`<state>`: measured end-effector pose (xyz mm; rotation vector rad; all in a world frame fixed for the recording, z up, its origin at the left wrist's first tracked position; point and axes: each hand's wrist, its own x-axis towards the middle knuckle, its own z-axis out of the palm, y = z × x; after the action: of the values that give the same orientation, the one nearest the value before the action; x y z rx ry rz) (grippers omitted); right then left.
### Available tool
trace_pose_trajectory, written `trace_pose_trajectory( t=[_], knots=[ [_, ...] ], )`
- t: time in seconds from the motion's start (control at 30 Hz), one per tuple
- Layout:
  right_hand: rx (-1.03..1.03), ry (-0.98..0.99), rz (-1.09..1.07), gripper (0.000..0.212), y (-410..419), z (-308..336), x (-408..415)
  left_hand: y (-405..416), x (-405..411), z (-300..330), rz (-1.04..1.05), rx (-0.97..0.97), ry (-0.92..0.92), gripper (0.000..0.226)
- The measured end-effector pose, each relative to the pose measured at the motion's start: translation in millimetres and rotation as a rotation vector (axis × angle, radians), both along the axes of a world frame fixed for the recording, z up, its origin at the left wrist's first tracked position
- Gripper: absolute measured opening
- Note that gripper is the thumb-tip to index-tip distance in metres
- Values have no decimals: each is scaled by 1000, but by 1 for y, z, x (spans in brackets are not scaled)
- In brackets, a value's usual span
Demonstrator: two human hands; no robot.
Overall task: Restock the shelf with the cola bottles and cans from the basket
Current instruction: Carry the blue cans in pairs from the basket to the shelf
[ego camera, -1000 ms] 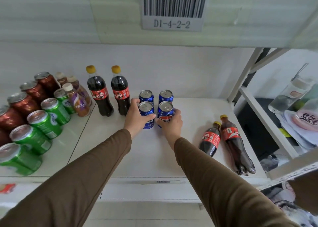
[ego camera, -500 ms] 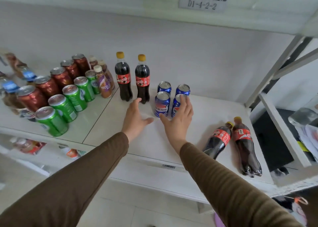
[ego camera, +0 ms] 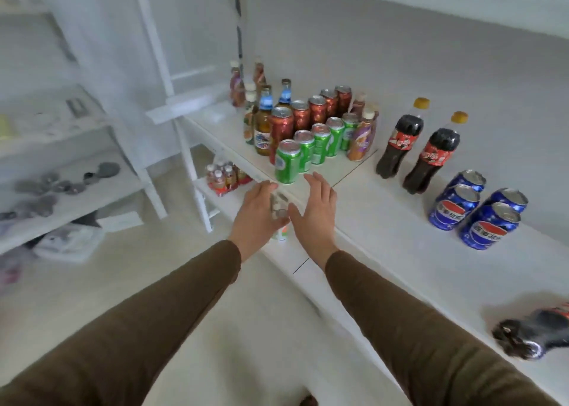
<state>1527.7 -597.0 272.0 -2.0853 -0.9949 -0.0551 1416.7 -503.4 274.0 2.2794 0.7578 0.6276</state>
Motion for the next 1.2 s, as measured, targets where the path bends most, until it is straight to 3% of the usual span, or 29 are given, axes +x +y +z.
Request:
trace_pose_trajectory(
  t=[0.5, 1.2],
  knots=[
    [-129, 34, 677, 67, 192, -32, -374, 119, -451, -23, 699, -63, 164, 80],
    [-289, -80, 1188, 63, 478, -55, -726, 311, -805, -51, 1160, -62, 395, 85]
  ],
)
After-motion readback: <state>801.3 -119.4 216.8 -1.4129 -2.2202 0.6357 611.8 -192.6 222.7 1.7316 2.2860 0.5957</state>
